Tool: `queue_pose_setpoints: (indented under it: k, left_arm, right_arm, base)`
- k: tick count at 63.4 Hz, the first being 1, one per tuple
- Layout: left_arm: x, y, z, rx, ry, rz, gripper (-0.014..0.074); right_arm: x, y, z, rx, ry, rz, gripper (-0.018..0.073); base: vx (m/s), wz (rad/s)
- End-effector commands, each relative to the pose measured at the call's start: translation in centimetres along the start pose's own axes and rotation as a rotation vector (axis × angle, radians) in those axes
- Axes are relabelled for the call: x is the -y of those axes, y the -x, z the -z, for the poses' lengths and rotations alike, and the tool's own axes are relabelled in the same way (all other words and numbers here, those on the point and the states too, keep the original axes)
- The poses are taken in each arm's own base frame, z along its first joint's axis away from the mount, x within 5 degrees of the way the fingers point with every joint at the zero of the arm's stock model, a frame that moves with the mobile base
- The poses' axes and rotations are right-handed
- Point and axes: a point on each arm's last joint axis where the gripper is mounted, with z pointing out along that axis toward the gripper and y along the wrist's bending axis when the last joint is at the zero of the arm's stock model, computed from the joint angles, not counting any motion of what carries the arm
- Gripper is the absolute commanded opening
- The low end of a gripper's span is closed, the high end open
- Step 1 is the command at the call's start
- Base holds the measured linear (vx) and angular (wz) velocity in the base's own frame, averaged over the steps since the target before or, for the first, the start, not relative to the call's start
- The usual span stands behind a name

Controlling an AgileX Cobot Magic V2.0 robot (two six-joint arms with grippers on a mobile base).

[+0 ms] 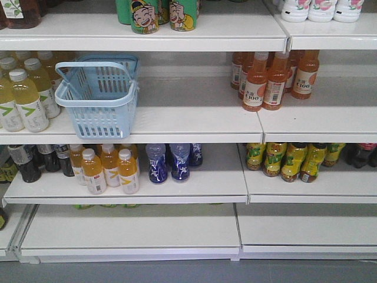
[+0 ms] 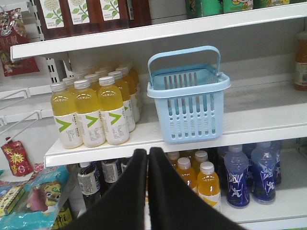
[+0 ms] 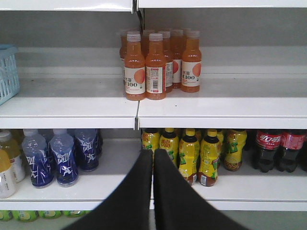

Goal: Place coke in basket with both arms

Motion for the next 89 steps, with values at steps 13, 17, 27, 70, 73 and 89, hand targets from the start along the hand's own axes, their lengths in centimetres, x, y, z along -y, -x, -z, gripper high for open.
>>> queue_pose_setpoints:
  k: [13,17,27,70,73,89]
  left_arm:
    - [0.08,0.61,0.17,0.086,-0.01,0.003,-0.0006]
    - [0.08,0.61,0.17,0.086,-0.01,0.003,-0.0006]
    - [0.08,0.61,0.17,0.086,-0.01,0.003,-0.0006]
    - [0.08,0.61,0.17,0.086,-0.01,0.003,-0.0006]
    - [0.08,0.61,0.17,0.086,-0.01,0.003,-0.0006]
    - [0.08,0.61,0.17,0.086,-0.01,0.003,-0.0006]
  right_arm:
    - [0.1,0.23,0.06,0.073,-0.01,0.007,-0.0005]
    - [0.1,0.23,0.06,0.073,-0.01,0.007,-0.0005]
    - [0.1,0.21,0.05,0.071,-0.009,0.007,-0.0005]
    - [0.1,0.23,0.06,0.073,-0.01,0.007,-0.0005]
    - [0.1,0.23,0.06,0.073,-0.01,0.007,-0.0005]
    - [0.1,0.23,0.06,0.073,-0.01,0.007,-0.0005]
  base:
    - [0.09,-0.03]
    - [0.08,-0.03]
    - [0.08,-0.03]
    - [0.05,-0.02]
    - [0.03,-0.02]
    - [0.03,-0.02]
